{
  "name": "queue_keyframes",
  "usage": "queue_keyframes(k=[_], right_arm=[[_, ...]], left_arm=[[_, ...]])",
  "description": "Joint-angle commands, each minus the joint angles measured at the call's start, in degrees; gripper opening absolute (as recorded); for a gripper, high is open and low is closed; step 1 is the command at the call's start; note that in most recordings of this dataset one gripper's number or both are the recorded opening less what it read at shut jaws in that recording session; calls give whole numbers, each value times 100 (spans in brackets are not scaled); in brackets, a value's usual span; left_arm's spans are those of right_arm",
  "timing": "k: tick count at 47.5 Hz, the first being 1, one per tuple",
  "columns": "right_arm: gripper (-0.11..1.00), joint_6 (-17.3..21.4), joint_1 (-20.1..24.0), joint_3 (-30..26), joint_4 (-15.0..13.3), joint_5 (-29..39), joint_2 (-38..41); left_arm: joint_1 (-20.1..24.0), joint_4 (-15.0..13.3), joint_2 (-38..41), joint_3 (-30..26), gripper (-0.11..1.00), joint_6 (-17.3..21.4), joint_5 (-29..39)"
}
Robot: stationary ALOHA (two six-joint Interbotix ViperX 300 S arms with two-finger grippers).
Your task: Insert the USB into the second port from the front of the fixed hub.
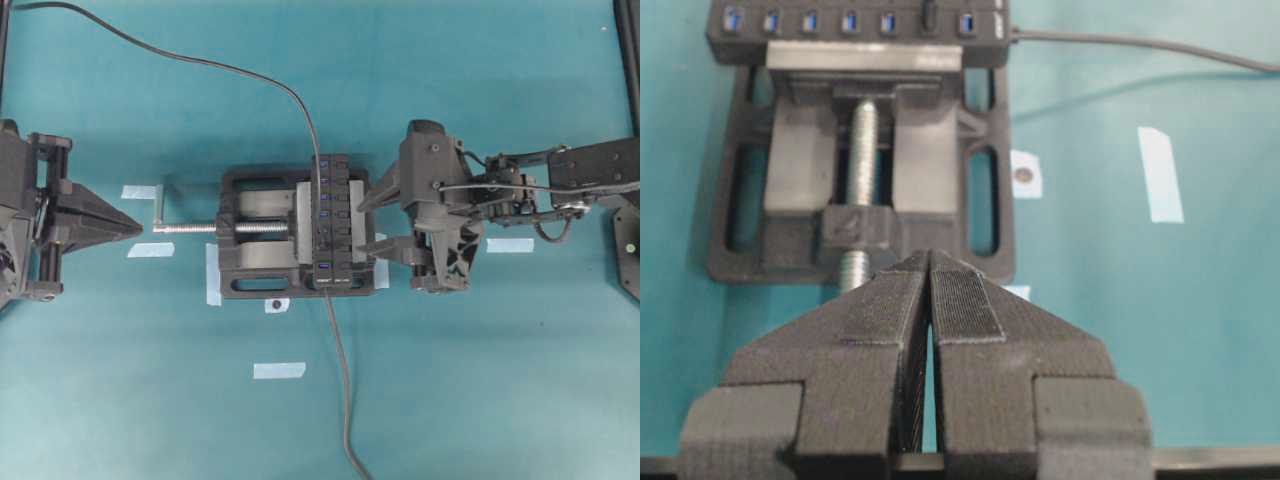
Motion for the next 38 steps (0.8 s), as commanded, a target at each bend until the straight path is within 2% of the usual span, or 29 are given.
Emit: queue_keyframes(k=[1,38], right_arm=[[74,53,9,-35,9,-97,-105],[74,62,79,-9,26,-97,-9]], left_arm=[[0,9,18,-70,0,-9,-53],[0,9,9,-79,0,-9,-53]])
